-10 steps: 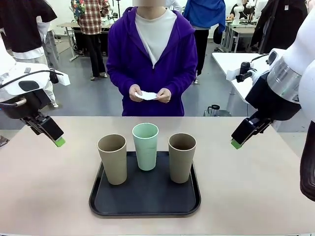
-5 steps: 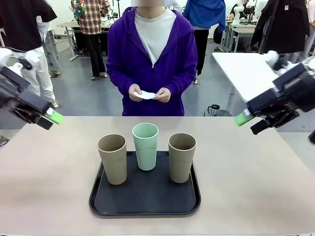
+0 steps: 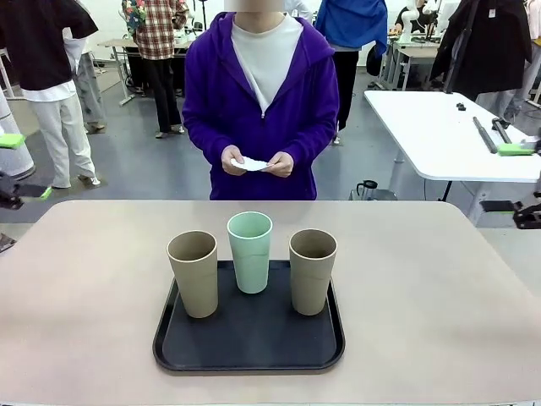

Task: Place coasters on the table and set cups on them.
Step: Pick up one Reusable plastic cup and place it on a coaster set by the human.

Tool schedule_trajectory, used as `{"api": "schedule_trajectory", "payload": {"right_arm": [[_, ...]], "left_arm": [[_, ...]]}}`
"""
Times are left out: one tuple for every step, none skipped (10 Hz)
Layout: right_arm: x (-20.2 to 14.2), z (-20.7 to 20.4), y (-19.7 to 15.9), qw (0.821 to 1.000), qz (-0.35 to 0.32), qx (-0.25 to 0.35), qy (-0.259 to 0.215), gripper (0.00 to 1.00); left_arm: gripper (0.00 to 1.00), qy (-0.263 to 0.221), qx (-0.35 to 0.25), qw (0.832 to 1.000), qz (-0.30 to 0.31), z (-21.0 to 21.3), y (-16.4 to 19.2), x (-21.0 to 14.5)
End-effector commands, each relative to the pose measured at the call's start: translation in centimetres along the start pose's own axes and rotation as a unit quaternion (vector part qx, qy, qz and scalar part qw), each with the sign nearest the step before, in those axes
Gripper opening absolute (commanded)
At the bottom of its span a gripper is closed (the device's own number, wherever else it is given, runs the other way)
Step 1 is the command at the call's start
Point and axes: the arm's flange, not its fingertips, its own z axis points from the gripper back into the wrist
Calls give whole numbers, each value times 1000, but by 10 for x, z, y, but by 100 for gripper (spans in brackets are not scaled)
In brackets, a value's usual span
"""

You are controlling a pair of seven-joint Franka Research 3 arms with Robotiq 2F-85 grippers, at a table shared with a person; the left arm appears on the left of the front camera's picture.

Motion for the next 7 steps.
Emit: {"api": "schedule_trajectory", "payload": {"right_arm": [[-54,-11,-45,998,-36,31,-42,100],[-55,-6,-50,998,-37,30,-46,100],[-54,-3,-55,999,-32,21,-38,100],[-53,-3,-63,999,-26,13,-23,100],[-52,-6,-71,1000,-27,6,-12,100],[-54,-8,-79,1000,-30,-4,-3,100],[-54,-9,-85,999,-35,-12,0,100]], "left_arm": [[100,-27,50,996,74,22,9,3],[100,-42,53,993,93,36,16,1],[100,-54,59,991,110,47,27,-2],[100,-60,67,989,121,53,34,-4],[100,-68,77,986,128,63,38,-3],[100,-74,94,983,140,69,44,-6],[100,-79,107,979,152,75,50,-7]]}}
